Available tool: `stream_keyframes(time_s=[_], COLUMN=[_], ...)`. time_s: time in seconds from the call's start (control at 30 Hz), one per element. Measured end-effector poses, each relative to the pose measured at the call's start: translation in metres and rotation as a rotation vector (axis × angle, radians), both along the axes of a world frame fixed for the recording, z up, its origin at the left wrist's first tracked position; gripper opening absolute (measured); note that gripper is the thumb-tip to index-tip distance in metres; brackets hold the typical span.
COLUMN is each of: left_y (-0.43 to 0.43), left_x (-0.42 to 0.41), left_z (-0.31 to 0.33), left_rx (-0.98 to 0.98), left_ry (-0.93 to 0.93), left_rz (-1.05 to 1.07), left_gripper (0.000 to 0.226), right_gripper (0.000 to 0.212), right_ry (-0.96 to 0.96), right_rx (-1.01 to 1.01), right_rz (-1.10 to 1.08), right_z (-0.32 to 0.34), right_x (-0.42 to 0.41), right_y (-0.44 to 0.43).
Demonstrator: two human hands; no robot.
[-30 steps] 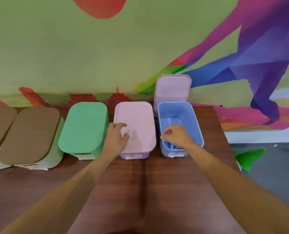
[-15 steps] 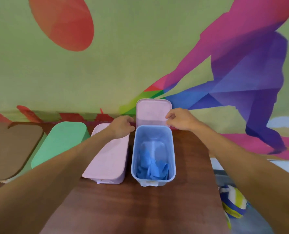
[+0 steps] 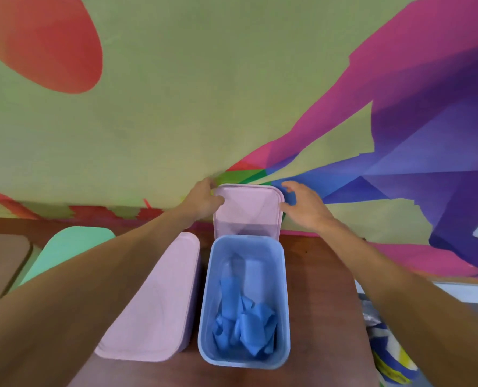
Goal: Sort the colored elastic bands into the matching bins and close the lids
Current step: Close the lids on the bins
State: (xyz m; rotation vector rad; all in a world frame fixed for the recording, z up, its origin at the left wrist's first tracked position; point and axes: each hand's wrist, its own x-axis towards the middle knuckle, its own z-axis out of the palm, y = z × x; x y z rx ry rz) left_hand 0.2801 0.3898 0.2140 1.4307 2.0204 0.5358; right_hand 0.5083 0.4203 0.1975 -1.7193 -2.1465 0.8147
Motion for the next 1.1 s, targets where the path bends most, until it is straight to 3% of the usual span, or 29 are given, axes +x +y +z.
stream_keyframes(time_s=[0.17, 0.23, 0.3, 0.37, 0.47, 0.53, 0.67, 0.77, 0.87, 1.0, 1.1], left_y=[0.003, -0.003, -0.013, -0.028, -0.053, -0.072, -0.118, -0.153, -0.187, -0.224, -0.239], left_x=[0.002, 0.001, 0.001, 0.002, 0.005, 0.007, 0.011, 0.014, 0.021, 0.030, 0.036], left_z=[-0.020, -0.022, -0.021, -0.019, -0.017, -0.014, -0.011, -0.015, -0.029, -0.058, -0.073], left_rx=[0.048, 0.027, -0.012, -0.043, -0.011, 0.044, 0.142, 0.140, 0.139, 0.012, 0.014], left_ry=[-0.202, -0.183, -0.117, -0.139, -0.301, -0.368, -0.319, -0.464, -0.465, -0.577, -0.399], left_rz=[0.133, 0.140, 0.130, 0.128, 0.154, 0.164, 0.131, 0.196, 0.303, 0.397, 0.339], left_gripper=[0.041, 0.026, 0.030, 0.037, 0.030, 0.028, 0.021, 0.020, 0.035, 0.026, 0.022], right_gripper=[0.044, 0.035, 0.030, 0.037, 0.051, 0.049, 0.034, 0.007, 0.037, 0.041, 0.049], right_ry=[0.171, 0.306, 0.407, 0.411, 0.464, 0.505, 0.532, 0.509, 0.555, 0.597, 0.491], right_rx=[0.019, -0.074, -0.208, -0.220, -0.173, -0.181, -0.093, -0.072, -0.142, -0.311, -0.333], right_rz=[-0.079, -0.148, -0.197, -0.236, -0.300, -0.362, -0.439, -0.481, -0.537, -0.505, -0.433], right_z=[-0.020, -0.023, -0.025, -0.027, -0.031, -0.027, -0.014, -0.017, -0.025, -0.039, -0.050], right_x=[-0.005, -0.007, -0.007, -0.006, 0.001, 0.004, 0.005, 0.005, 0.006, 0.008, 0.009], right_y=[-0.002, -0.006, -0.018, -0.033, -0.052, -0.068, -0.113, -0.149, -0.186, -0.222, -0.233])
